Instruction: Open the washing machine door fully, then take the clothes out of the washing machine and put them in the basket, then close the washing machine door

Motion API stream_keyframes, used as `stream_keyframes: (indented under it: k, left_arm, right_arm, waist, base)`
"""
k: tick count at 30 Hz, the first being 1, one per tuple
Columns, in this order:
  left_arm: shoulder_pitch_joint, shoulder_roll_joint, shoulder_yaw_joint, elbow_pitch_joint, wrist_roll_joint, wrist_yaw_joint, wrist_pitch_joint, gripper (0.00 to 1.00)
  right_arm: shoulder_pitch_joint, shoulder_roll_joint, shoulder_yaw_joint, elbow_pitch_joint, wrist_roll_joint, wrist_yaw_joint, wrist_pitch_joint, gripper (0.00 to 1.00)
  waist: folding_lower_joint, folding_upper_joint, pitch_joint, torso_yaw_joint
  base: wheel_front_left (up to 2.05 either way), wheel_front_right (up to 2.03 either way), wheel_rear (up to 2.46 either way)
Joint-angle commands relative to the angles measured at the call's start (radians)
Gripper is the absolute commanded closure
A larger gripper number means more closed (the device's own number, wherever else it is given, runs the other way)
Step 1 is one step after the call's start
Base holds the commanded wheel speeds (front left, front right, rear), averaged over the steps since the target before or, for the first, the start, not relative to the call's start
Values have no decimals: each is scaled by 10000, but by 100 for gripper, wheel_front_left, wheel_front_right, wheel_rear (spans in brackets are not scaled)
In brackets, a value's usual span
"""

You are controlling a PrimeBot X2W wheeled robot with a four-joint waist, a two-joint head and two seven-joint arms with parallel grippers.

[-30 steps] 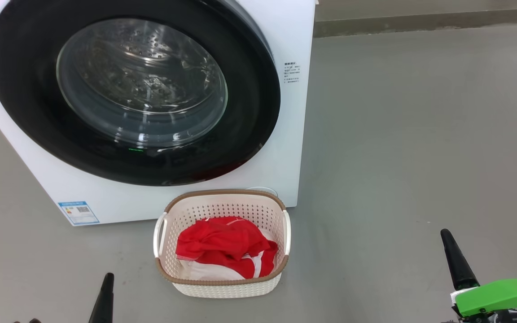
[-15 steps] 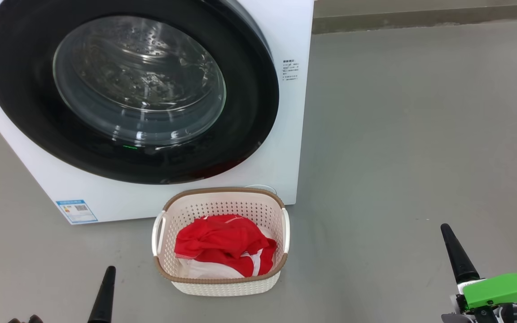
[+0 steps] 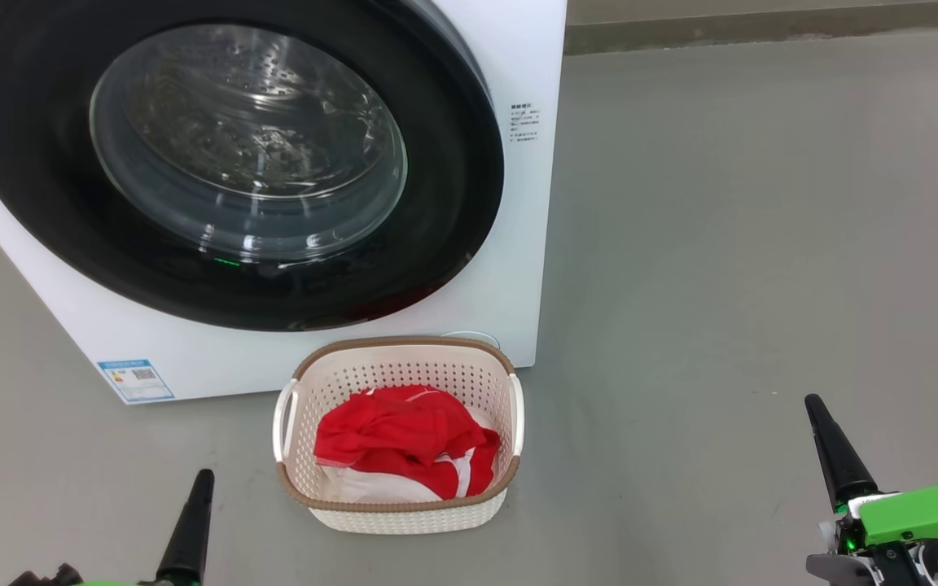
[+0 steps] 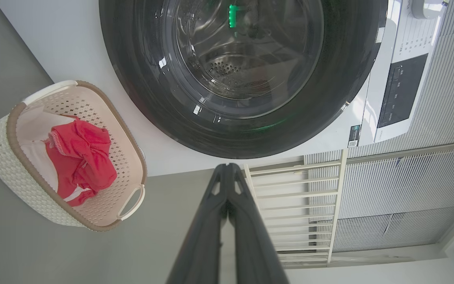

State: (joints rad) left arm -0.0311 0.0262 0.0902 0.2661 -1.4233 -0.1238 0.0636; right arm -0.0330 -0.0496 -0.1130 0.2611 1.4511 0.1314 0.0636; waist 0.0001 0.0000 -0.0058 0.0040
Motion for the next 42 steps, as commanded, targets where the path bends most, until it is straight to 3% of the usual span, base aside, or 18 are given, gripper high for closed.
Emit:
stream_keyframes:
  k: [1,15,42]
  left_arm:
    - [-522,216,228,-219,-309,-62,107,100]
    - [-769,241,239,-209,-1851,-69,499,100]
    - [-769,240,237,-210,-1852,-69,498,100]
  right_arm:
    - [-520,-49,128,-228,245,-6,100,100]
    - [-750,-8,-17,-163,1567,-7,504,100]
    - [-750,-7,-18,-163,1566,-7,505,100]
  waist:
    - [-1,0,6,-3]
    - [-1,0,88,-40]
    - [-1,0,89,-40]
  base:
    - [0,0,0]
    - [0,0,0]
    - [0,0,0]
